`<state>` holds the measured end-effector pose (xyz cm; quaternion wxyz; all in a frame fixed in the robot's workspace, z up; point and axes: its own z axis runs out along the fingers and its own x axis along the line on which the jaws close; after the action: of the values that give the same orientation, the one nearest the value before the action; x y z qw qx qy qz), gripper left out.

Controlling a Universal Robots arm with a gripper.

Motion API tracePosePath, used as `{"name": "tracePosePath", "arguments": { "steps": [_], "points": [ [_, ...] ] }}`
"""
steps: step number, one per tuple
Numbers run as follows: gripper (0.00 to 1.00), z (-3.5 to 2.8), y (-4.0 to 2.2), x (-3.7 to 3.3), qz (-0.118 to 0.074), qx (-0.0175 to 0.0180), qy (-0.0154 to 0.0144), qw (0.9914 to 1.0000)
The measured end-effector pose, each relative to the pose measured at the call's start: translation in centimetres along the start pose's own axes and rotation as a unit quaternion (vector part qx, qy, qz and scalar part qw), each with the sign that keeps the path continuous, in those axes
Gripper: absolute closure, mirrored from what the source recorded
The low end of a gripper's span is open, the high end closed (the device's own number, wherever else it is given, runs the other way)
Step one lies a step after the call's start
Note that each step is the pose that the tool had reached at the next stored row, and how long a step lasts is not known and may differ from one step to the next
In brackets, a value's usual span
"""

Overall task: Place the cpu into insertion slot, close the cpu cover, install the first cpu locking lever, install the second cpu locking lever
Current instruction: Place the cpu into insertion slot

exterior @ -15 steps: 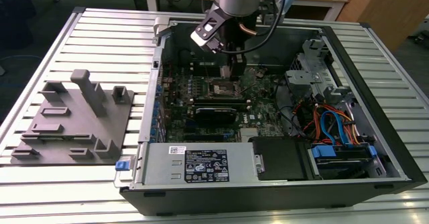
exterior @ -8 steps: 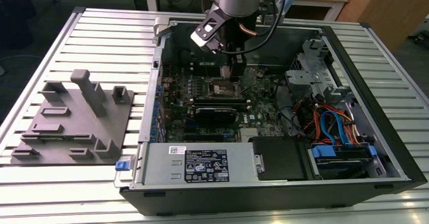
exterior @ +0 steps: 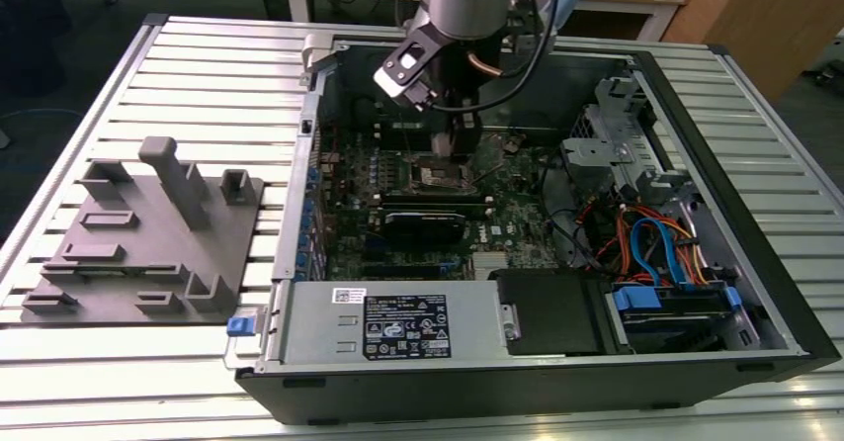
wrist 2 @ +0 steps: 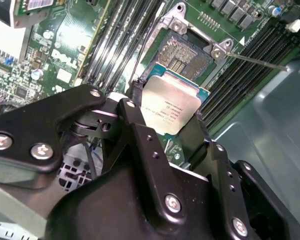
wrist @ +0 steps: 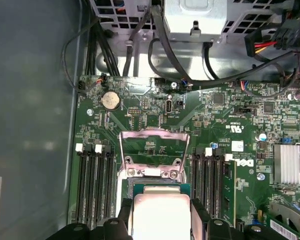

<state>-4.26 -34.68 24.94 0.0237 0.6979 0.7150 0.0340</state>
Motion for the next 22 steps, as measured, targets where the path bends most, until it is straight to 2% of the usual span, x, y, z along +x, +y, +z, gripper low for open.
{"name": "tracePosePath", "arguments": {
  "steps": [3, 9, 14, 22],
  "points": [
    [0.46, 0.47, -0.33, 0.00, 0.000, -0.0006, 0.0000, 1.00000],
    [0.46, 1.55, -0.54, 0.05, 0.000, -0.0007, 0.0000, 1.00000],
    [0.46, 2.36, -0.79, 0.10, 0.000, -0.0021, -0.0001, 1.00000],
    [0.46, 3.52, -1.01, 0.68, 0.006, -0.0024, -0.0006, 0.99998]
  ]
}}
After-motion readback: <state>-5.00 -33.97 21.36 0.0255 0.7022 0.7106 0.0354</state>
